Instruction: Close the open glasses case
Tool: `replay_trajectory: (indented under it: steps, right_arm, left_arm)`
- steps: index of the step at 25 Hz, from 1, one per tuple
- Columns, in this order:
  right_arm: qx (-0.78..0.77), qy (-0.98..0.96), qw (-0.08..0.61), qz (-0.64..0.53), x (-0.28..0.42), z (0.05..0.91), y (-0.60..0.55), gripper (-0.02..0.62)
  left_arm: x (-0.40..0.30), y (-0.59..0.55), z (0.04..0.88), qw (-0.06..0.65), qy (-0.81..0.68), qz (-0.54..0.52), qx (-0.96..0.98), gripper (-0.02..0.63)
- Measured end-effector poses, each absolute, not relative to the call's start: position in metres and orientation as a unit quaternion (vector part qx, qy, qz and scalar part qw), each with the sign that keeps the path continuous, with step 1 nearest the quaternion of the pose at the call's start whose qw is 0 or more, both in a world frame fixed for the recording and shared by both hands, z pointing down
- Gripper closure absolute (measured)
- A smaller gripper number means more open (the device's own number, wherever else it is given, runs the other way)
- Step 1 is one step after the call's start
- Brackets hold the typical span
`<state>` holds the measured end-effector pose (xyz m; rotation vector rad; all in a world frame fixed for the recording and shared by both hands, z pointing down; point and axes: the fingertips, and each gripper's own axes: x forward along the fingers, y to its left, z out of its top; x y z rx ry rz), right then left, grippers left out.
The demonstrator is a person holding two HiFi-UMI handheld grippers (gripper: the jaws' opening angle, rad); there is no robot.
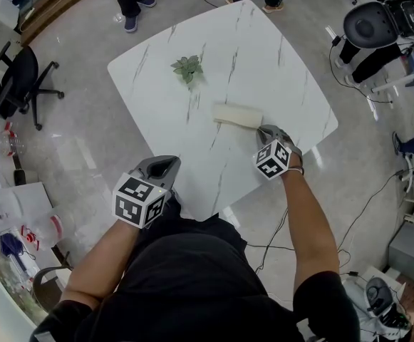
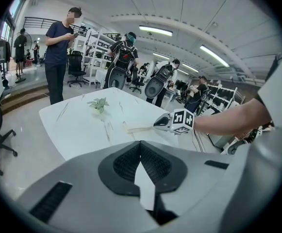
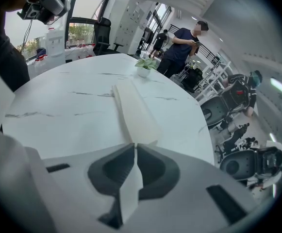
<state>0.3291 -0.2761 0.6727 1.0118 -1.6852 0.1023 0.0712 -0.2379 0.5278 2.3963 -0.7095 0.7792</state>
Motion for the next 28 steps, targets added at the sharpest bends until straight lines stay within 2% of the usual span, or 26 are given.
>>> replay_trajectory:
  steps: [21, 28]
  right_arm:
    - [0.422, -0.703, 0.571, 0.044, 0.323, 0.663, -0.269, 0.575]
    - [0.456, -0.710, 0.534, 0.055, 0.307, 0.629, -0.261, 0.575]
  left_arm:
    - [0.068, -0.239, 0.522, 0.255, -0.253, 0.281, 0.890, 0.601]
    - [0.073, -0.246, 0.512, 0.245, -0.236, 0.272, 0.900, 0.601]
